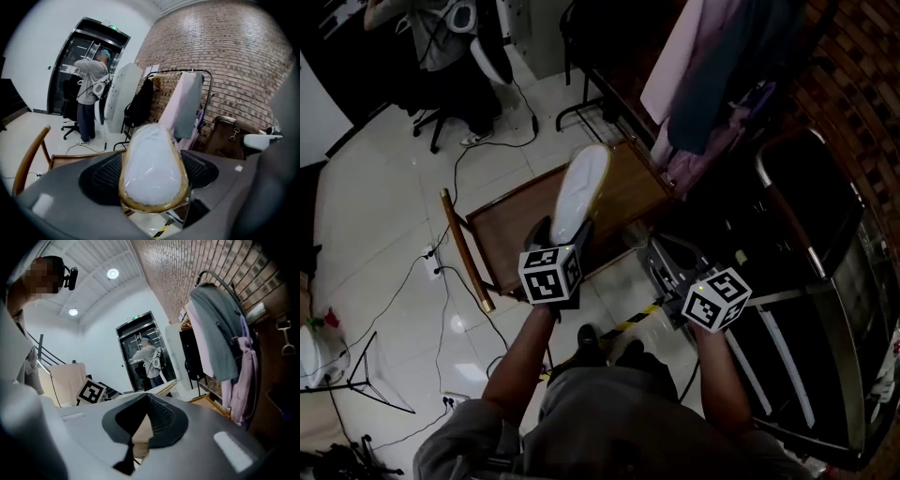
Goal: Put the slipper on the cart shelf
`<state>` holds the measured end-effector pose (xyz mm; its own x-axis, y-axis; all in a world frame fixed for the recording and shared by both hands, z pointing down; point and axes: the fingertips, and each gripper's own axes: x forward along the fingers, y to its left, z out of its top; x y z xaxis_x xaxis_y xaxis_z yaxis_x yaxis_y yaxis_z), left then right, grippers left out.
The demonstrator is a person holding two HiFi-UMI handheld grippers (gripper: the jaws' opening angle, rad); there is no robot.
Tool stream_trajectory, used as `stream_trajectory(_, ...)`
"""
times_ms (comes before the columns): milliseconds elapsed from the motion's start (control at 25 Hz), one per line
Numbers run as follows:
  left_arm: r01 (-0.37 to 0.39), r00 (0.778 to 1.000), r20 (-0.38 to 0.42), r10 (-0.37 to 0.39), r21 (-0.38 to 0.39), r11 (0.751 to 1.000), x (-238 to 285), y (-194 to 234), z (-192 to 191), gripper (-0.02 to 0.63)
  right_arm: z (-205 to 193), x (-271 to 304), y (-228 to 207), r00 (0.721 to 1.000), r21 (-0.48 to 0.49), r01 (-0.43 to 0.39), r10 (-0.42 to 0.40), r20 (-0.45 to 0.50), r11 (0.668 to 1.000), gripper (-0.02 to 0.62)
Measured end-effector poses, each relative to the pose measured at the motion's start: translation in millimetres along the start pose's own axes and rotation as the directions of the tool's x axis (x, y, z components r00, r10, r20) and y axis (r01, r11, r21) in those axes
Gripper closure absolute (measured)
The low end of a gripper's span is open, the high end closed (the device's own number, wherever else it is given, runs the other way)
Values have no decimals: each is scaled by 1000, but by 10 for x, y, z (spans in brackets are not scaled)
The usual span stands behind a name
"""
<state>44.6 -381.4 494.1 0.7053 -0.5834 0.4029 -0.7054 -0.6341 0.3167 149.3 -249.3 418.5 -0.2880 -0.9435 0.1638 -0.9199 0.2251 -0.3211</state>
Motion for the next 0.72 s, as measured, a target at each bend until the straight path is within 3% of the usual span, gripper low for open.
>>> stream_trajectory(240,131,991,-43,-129,69,989,-185,-750,-212,206,-12,-706,-59,990,31,110,-113,83,993,597)
stream_trajectory(480,207,978,-56,-202,105,973,-594,-1437,-514,206,-160,-1613,69,973,47,181,-186,134,982,597)
stream_trajectory(720,323,945,-97,-311,156,933,-1135,-2232,-941,207,-360,-2548,281,946,69,271,-279,166,960,597)
